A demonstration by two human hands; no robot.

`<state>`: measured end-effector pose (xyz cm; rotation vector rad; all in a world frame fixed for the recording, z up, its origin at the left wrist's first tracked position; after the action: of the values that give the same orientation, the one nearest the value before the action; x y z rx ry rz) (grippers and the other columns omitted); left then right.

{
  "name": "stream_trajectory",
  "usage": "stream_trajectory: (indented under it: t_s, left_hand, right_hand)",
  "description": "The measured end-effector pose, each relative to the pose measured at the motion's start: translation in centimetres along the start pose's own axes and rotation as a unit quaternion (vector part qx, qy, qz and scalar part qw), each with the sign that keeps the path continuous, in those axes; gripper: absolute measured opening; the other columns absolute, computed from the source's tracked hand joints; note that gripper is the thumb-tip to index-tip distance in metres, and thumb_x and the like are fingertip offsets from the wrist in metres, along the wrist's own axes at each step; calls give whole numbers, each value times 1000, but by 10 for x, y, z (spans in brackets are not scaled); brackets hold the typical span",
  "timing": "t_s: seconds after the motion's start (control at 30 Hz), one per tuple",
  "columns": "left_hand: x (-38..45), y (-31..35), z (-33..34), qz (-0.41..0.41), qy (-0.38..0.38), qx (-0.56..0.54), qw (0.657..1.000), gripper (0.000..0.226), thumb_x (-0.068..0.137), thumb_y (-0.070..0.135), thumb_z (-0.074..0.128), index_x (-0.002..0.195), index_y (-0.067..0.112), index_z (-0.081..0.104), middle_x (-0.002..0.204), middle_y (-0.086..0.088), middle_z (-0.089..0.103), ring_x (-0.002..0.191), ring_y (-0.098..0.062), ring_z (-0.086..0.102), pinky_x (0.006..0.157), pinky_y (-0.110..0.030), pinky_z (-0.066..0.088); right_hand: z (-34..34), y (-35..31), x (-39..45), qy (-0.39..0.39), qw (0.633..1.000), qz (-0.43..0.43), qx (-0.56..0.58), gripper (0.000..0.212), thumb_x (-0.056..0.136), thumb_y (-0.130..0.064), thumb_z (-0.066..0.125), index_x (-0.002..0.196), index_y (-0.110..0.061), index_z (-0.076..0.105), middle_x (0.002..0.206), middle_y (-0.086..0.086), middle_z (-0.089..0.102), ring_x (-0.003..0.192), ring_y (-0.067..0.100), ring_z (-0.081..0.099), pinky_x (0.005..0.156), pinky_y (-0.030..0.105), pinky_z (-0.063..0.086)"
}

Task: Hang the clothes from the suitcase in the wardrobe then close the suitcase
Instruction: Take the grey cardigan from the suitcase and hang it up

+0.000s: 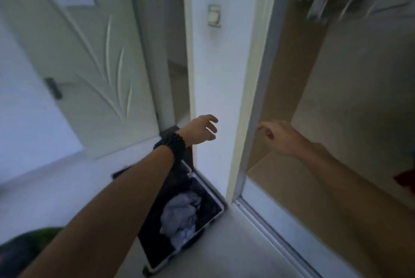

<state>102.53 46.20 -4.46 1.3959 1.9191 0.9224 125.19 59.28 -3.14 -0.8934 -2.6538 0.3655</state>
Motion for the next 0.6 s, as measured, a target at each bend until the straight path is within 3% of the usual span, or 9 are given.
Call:
stream_trajectory:
  t_s: [0.07, 0.1, 0.17, 0.23, 0.33, 0.47, 0.6]
  left_hand:
    - [-44, -73, -12, -65, 17, -10, 998, 46, 87, 3, 65, 130, 6, 48, 107, -9, 64, 88, -24, 62, 77, -32, 53]
    - [-61, -103, -16, -94, 18, -20, 995, 48, 87, 5, 65, 131, 6, 48, 108, -8, 64, 90, -23, 62, 72, -29, 52]
    - [-90, -169, -16, -160, 17, -47, 986, 49, 89, 6, 65, 134, 6, 46, 107, -6, 63, 89, -21, 60, 65, -27, 49]
    - [-106, -225, -18, -210, 13, -62, 976, 51, 89, 8, 64, 137, 7, 44, 108, -5, 64, 92, -22, 62, 69, -31, 52]
    - [-111, -279, -23, -245, 18, -85, 966, 52, 90, 10, 64, 137, 8, 44, 112, -5, 65, 97, -25, 63, 73, -31, 53]
    - [-76, -355, -27, -295, 31, -113, 948, 50, 89, 10, 64, 136, 9, 45, 115, -6, 66, 91, -17, 62, 66, -21, 49]
    - [-17, -441, -1, -291, 36, -123, 948, 50, 88, 10, 64, 135, 10, 46, 110, -4, 67, 94, -16, 61, 71, -22, 48]
  right_hand:
    - [73, -35, 8, -103, 994, -31, 4, 26, 82, -3, 57, 104, -10, 70, 76, 2, 64, 76, 22, 64, 75, 32, 50]
    - [102, -49, 11, -145, 989, -39, 1, 24, 83, -5, 57, 103, -13, 69, 78, 1, 65, 77, 22, 66, 74, 33, 51]
    - [162, -71, 17, -244, 969, -34, 14, 22, 87, -11, 53, 100, -22, 66, 82, 0, 69, 74, 16, 68, 65, 28, 50]
    - [217, -87, 29, -315, 948, -27, 30, 20, 89, -13, 51, 100, -23, 65, 85, 2, 71, 70, 12, 70, 60, 22, 49]
    - [272, -103, 54, -348, 936, -19, 53, 22, 89, -14, 49, 102, -20, 66, 94, 7, 70, 71, 15, 70, 68, 27, 56]
    - [350, -113, 105, -386, 919, -14, 78, 20, 92, -12, 51, 105, -17, 65, 94, 6, 67, 67, 11, 70, 60, 17, 49]
    - [442, -86, 148, -394, 915, 10, 91, 16, 92, -10, 54, 101, -17, 65, 88, 4, 66, 71, 13, 68, 60, 16, 49]
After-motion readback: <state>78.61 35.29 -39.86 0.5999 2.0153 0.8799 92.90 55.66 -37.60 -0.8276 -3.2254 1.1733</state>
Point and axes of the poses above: each hand's wrist, its own x-axis towards the middle knuckle, its own z-axis out of the palm, y = z × x, the point moved 2 cm from there along x, towards the middle knuckle
